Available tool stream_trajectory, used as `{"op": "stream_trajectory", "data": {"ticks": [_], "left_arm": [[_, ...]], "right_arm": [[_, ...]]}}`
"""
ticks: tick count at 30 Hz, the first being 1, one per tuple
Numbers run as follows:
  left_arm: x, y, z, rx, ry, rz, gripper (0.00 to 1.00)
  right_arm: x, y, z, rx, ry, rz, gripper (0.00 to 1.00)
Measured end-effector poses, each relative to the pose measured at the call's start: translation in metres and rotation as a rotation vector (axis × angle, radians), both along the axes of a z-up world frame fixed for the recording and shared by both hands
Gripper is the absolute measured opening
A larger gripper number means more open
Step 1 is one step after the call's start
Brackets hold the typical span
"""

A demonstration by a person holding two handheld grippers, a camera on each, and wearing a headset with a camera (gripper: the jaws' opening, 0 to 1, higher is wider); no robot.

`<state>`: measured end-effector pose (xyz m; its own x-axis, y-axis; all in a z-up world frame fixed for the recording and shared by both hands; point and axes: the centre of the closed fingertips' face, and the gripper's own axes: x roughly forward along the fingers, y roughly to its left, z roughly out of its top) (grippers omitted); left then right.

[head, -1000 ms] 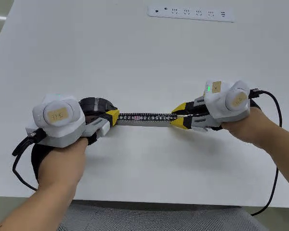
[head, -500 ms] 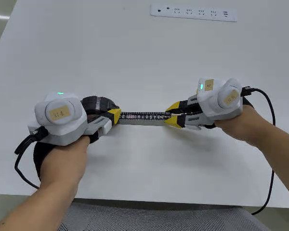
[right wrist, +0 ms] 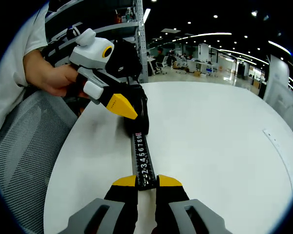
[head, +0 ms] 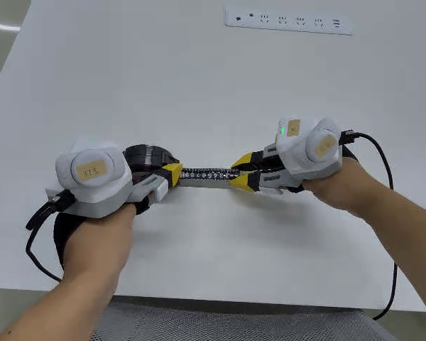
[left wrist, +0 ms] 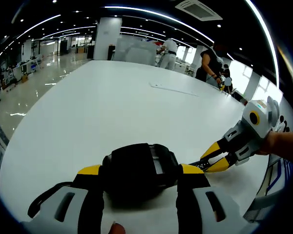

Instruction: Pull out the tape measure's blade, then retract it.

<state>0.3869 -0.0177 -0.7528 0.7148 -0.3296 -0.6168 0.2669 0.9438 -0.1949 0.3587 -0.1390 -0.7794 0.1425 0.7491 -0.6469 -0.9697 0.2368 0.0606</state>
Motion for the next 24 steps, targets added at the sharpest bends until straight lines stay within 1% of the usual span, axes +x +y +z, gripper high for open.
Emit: {"op": "stream_trajectory", "data": {"ticks": [9, 24], "left_arm": [[0.000, 0.000, 0.000, -0.007, 0.003, 0.002, 0.55], [0.000, 0.000, 0.000, -0.010, 0.002, 0.004, 0.55]], "right_arm": [[0.003, 0.017, 0.000, 0.025, 0.003, 0.008, 0.09], [0.006, 0.042, -0.003, 0.045, 0.005, 0.030, 0.09]]}}
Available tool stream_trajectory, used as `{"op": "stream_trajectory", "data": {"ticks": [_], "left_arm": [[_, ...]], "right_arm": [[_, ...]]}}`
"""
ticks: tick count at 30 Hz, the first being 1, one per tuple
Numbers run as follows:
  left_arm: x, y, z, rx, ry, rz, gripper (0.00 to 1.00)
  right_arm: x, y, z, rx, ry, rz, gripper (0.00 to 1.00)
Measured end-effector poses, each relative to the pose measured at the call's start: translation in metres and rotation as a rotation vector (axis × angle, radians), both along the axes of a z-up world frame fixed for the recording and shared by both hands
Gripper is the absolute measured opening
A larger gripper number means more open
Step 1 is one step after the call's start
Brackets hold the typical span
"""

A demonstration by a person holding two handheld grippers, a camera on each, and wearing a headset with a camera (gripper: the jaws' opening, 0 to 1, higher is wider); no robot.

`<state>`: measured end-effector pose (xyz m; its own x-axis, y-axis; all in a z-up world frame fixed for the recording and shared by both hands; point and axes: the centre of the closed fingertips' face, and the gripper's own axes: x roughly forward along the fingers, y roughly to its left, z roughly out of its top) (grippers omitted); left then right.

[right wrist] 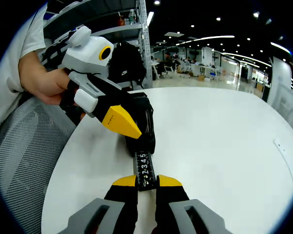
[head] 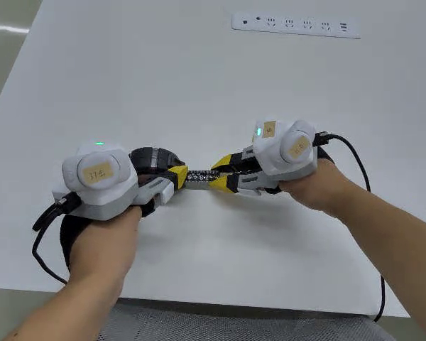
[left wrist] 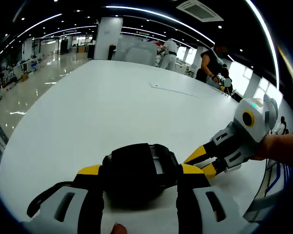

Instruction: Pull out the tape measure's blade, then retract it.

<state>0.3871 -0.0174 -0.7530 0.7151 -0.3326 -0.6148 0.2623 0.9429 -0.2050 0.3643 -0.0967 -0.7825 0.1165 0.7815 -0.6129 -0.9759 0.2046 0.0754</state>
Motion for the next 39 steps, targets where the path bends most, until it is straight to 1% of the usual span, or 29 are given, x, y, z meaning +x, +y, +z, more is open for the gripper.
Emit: {"op": "stream_trajectory", "data": {"ticks": [6, 10, 21, 35, 37, 38, 39], "left_arm": [[0.000, 0.001, 0.001, -0.012, 0.001, 0.003, 0.56], [0.000, 0.000, 0.000, -0.004, -0.001, 0.000, 0.56], [0.000, 0.000, 0.000, 0.002, -0.003, -0.005, 0.56], [0.000, -0.002, -0.001, -0.005, -0.012, -0.003, 0.57], [0.000, -0.002, 0.000, -0.003, -0.015, -0.008, 0.58], [0.000, -0.002, 0.000, -0.005, -0.016, -0.007, 0.58], [0.000, -0.002, 0.000, -0.006, -0.016, -0.008, 0.58]], "right_arm": [[0.003, 0.011, -0.002, 0.017, -0.004, -0.004, 0.09], [0.004, 0.019, -0.003, 0.021, -0.006, 0.000, 0.09], [0.004, 0.032, -0.005, 0.041, 0.002, 0.001, 0.09], [0.004, 0.034, -0.005, 0.037, -0.003, -0.010, 0.12], [0.003, 0.033, -0.005, 0.030, -0.003, -0.011, 0.13], [0.003, 0.030, -0.008, 0.011, -0.005, -0.018, 0.16], [0.003, 0.027, -0.009, 0.005, 0.009, -0.035, 0.20]]}}
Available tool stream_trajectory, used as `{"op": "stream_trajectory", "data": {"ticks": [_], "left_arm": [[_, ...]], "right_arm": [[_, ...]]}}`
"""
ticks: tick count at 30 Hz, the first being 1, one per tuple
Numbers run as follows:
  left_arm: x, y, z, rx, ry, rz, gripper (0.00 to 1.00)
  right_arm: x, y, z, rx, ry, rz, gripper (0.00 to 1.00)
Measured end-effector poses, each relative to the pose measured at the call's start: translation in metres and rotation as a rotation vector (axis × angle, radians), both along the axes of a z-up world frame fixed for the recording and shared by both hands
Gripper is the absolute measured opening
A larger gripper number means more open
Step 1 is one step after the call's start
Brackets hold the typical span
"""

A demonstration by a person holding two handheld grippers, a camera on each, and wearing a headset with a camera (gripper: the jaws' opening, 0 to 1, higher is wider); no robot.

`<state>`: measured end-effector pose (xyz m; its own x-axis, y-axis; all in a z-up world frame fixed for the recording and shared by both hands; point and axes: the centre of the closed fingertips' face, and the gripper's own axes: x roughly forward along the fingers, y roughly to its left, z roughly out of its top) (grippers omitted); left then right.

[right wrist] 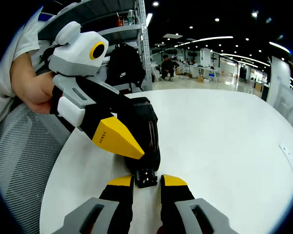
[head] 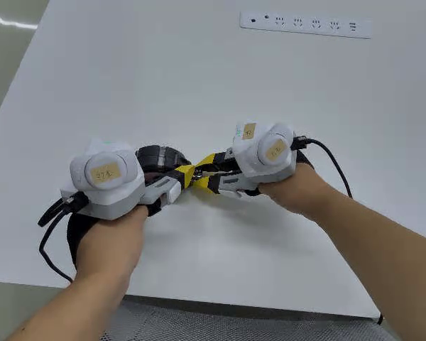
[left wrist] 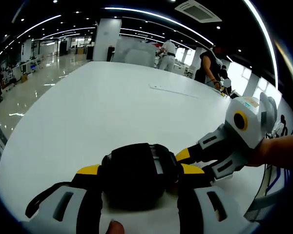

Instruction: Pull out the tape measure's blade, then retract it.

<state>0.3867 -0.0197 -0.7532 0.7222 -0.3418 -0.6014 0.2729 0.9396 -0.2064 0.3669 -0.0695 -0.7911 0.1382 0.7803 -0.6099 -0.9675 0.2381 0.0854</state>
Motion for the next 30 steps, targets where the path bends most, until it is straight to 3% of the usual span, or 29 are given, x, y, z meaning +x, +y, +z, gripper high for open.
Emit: {"op": "stream_trajectory", "data": {"ticks": [1, 3, 11, 17, 24, 30], "left_arm": [[0.000, 0.000, 0.000, 0.001, 0.001, -0.003, 0.58], [0.000, 0.000, 0.000, 0.003, -0.001, -0.006, 0.58], [-0.001, 0.000, 0.001, 0.003, 0.000, -0.012, 0.58], [-0.006, 0.001, 0.006, -0.026, -0.006, -0.022, 0.60], [-0.014, 0.009, 0.004, 0.005, -0.007, -0.061, 0.59], [-0.018, 0.015, 0.010, 0.003, -0.022, -0.089, 0.60]], "right_arm": [[-0.002, 0.000, 0.003, 0.012, 0.018, 0.000, 0.21], [0.000, 0.000, 0.003, 0.005, -0.004, 0.008, 0.23], [0.003, -0.001, 0.007, 0.023, -0.001, -0.009, 0.23], [0.000, -0.006, 0.012, 0.028, 0.000, -0.024, 0.25], [-0.001, -0.013, 0.018, 0.043, -0.004, -0.067, 0.28], [-0.003, -0.016, 0.027, 0.048, -0.007, -0.087, 0.32]]}}
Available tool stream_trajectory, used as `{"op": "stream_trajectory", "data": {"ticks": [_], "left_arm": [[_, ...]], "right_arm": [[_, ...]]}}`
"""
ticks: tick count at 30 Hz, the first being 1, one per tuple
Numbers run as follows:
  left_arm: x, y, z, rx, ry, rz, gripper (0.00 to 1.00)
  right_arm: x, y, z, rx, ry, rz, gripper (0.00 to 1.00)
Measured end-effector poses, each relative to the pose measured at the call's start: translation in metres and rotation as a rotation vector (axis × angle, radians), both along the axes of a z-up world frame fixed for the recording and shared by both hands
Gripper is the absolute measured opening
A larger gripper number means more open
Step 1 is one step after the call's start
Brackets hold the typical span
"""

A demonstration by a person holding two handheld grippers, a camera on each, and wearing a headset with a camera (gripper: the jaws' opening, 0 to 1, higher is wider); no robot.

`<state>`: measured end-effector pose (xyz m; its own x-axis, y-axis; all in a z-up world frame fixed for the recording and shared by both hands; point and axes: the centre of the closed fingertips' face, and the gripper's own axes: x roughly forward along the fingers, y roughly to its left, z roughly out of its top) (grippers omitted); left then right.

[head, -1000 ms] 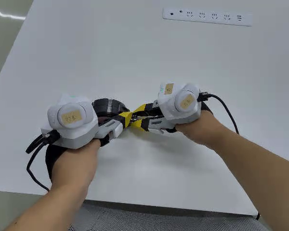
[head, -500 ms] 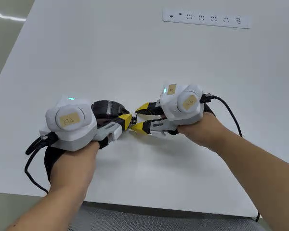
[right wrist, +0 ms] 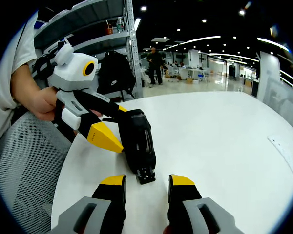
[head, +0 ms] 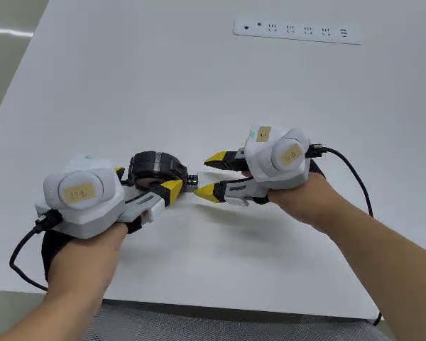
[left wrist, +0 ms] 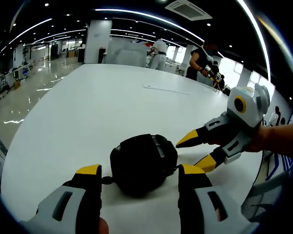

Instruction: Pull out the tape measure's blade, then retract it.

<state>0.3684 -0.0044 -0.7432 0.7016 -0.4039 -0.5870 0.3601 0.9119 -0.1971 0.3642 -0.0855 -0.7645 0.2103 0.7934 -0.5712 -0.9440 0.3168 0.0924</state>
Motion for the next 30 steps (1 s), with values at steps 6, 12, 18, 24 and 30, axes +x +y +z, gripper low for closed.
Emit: {"op": "stream_trajectory", "data": {"ticks": [6, 12, 18, 24, 30], "left_arm": [[-0.006, 0.005, 0.005, -0.005, -0.007, -0.036, 0.61], [-0.007, 0.011, 0.011, 0.011, -0.033, -0.086, 0.61], [-0.012, 0.014, 0.015, 0.032, -0.046, -0.133, 0.66], [-0.020, 0.017, 0.018, 0.054, -0.064, -0.182, 0.67], [-0.027, 0.021, 0.018, 0.054, -0.058, -0.218, 0.69]], "right_arm": [[-0.003, -0.009, 0.006, 0.004, -0.002, -0.035, 0.37], [-0.009, -0.023, 0.014, -0.003, -0.013, -0.072, 0.44], [-0.008, -0.046, 0.023, 0.007, -0.013, -0.140, 0.50], [-0.016, -0.066, 0.031, 0.002, -0.019, -0.172, 0.55], [-0.026, -0.083, 0.031, -0.014, -0.020, -0.197, 0.59]]}}
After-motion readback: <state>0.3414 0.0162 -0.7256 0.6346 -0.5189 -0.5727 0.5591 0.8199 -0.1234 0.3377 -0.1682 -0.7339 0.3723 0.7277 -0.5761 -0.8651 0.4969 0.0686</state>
